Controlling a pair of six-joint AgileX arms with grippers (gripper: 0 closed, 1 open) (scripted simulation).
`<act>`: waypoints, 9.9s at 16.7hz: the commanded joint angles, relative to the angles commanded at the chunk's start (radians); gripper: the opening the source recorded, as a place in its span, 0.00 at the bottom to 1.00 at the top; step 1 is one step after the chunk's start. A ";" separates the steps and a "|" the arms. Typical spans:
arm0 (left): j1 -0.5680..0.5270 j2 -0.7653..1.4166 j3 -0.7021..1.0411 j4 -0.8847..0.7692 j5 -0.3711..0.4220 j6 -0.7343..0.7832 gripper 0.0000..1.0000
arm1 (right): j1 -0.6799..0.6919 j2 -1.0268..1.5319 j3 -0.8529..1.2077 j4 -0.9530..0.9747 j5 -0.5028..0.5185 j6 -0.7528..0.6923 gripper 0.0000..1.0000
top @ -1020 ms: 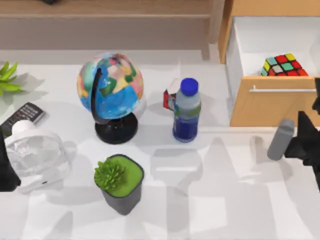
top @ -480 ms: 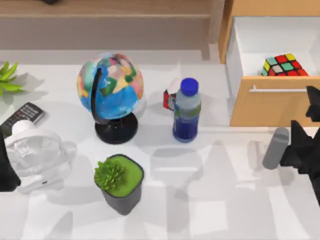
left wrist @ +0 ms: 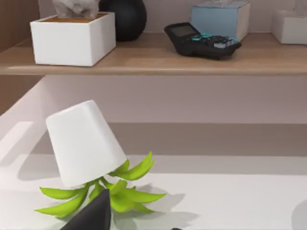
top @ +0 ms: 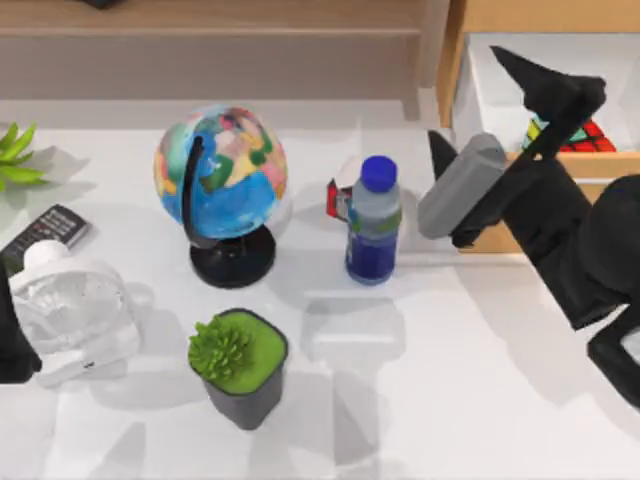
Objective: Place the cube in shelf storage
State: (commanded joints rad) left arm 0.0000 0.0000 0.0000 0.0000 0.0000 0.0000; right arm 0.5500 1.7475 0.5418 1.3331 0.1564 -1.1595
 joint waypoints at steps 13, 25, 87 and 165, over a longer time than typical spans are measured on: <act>0.000 0.000 0.000 0.000 0.000 0.000 1.00 | -0.191 0.049 1.219 -1.706 -0.176 0.748 1.00; 0.000 0.000 0.000 0.000 0.000 0.000 1.00 | -0.418 0.666 1.888 -2.771 -0.171 0.995 1.00; 0.000 0.000 0.000 0.000 0.000 0.000 1.00 | -0.427 0.732 1.850 -2.716 -0.166 1.006 0.00; 0.000 0.000 0.000 0.000 0.000 0.000 1.00 | 0.115 0.776 1.353 -0.582 0.548 1.088 0.83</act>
State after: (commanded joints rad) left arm 0.0000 0.0000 0.0000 0.0000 0.0000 0.0000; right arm 0.6651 2.5235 1.8949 0.7512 0.7045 -0.0712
